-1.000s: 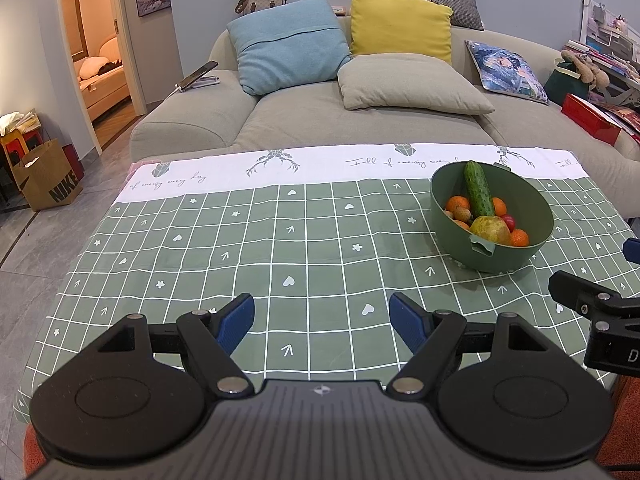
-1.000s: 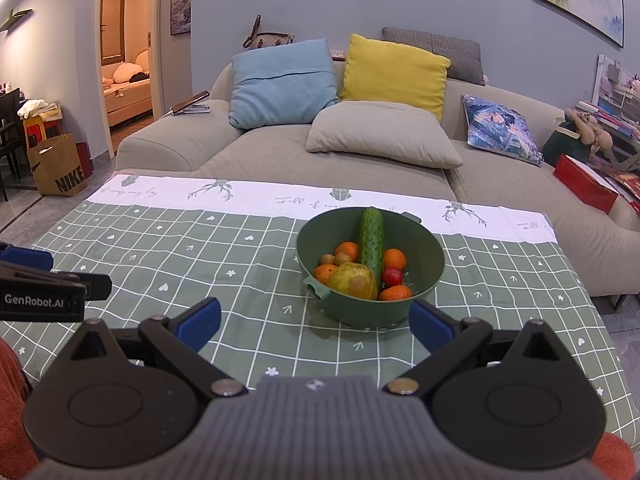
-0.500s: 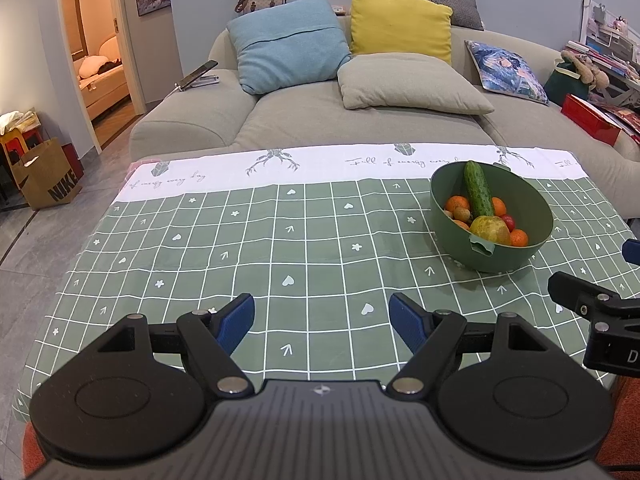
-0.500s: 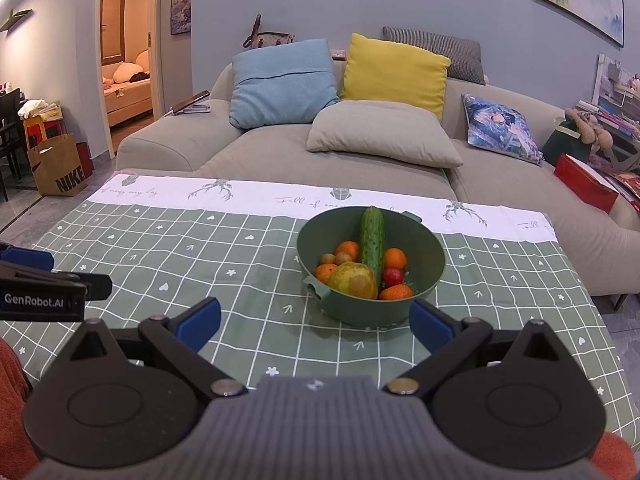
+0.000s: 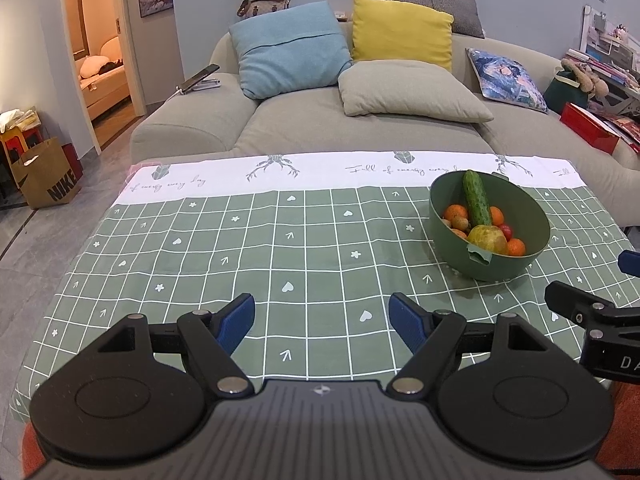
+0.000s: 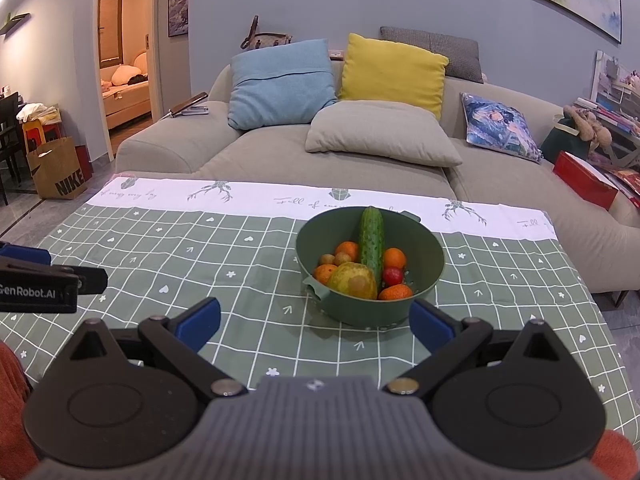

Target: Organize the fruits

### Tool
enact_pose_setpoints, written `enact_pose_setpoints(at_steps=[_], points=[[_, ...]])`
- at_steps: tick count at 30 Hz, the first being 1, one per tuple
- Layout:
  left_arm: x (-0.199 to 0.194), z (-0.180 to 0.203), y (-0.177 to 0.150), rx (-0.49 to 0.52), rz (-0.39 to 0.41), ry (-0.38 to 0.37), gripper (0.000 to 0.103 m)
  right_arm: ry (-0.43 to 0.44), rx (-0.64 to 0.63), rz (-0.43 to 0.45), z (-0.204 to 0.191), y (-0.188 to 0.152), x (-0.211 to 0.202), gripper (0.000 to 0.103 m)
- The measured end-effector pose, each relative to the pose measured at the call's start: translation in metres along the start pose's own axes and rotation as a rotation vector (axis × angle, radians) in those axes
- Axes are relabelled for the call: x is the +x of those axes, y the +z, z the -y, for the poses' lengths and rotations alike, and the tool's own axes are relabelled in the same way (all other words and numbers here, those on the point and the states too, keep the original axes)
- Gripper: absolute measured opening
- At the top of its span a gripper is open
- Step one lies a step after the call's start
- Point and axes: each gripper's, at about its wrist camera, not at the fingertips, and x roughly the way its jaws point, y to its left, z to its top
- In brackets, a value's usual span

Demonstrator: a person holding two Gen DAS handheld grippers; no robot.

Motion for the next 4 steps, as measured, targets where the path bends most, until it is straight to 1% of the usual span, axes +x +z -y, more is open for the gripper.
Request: enact_pose_setpoints(at_steps=[4], points=[[-0.0004, 0.0002, 0.0, -0.006, 0.0, -0.003, 0.09, 0.001, 0.003, -0.005, 0.0007, -0.0001, 0.0006, 0.097]])
